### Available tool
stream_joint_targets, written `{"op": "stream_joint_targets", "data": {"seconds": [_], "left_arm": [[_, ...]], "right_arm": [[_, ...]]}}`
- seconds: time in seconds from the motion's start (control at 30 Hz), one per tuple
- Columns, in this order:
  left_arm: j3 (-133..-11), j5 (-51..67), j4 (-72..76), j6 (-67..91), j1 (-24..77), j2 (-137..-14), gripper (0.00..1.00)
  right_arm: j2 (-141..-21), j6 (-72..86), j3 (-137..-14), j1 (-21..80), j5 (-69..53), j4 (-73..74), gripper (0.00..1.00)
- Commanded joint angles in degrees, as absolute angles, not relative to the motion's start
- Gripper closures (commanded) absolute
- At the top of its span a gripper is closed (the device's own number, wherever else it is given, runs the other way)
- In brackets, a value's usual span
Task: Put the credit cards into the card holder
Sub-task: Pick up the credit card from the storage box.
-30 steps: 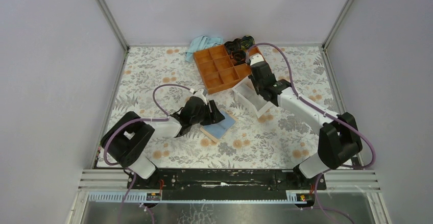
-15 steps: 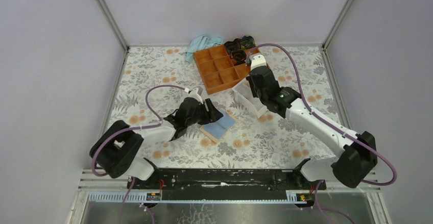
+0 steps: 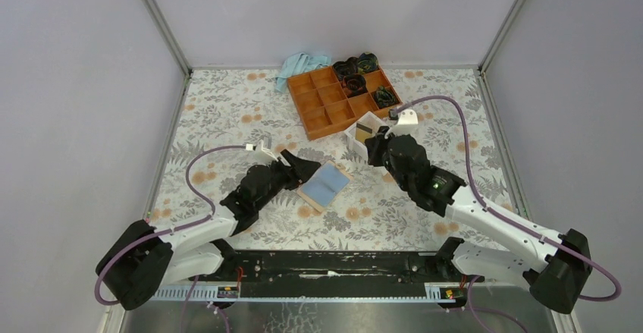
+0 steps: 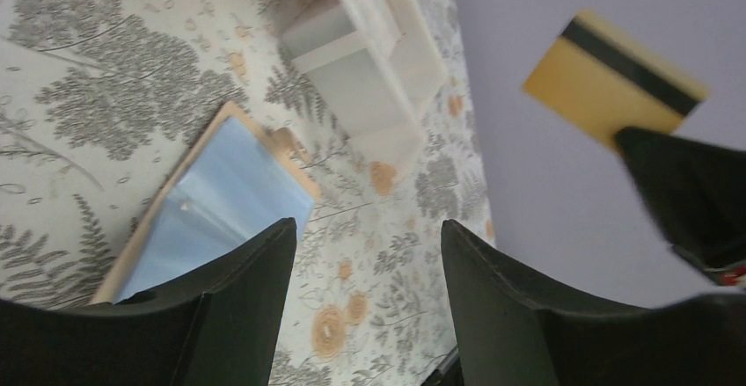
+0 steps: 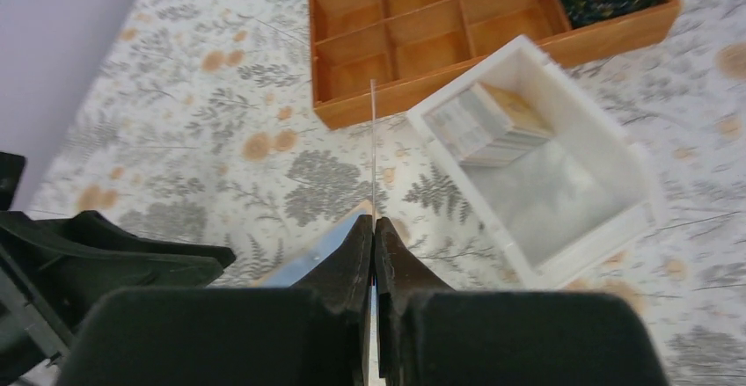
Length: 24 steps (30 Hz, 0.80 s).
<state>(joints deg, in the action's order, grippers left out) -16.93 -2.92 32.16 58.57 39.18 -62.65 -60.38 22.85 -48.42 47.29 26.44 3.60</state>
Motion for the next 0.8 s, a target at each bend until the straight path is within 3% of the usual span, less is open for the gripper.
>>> {"op": "stream_joint_targets", "data": {"seconds": [0.0, 0.43, 0.77], "left_arm": [[-15.9, -8.9, 43.0, 63.5, 41.3, -60.4, 0.32], [-15.3, -6.7, 53.5, 64.0, 41.8, -61.3, 0.34], [-15.7, -5.4, 61.5, 64.7, 41.8, -66.1, 0.35]], "right_arm": [[-56.1, 35.9, -41.1, 48.2, 24.0, -13.2, 1.00], [-54.1, 55.8, -25.3, 48.2, 20.6, -40.8, 1.00], [-57.9, 65.3, -22.7, 48.2, 18.2, -51.3, 1.00]]}}
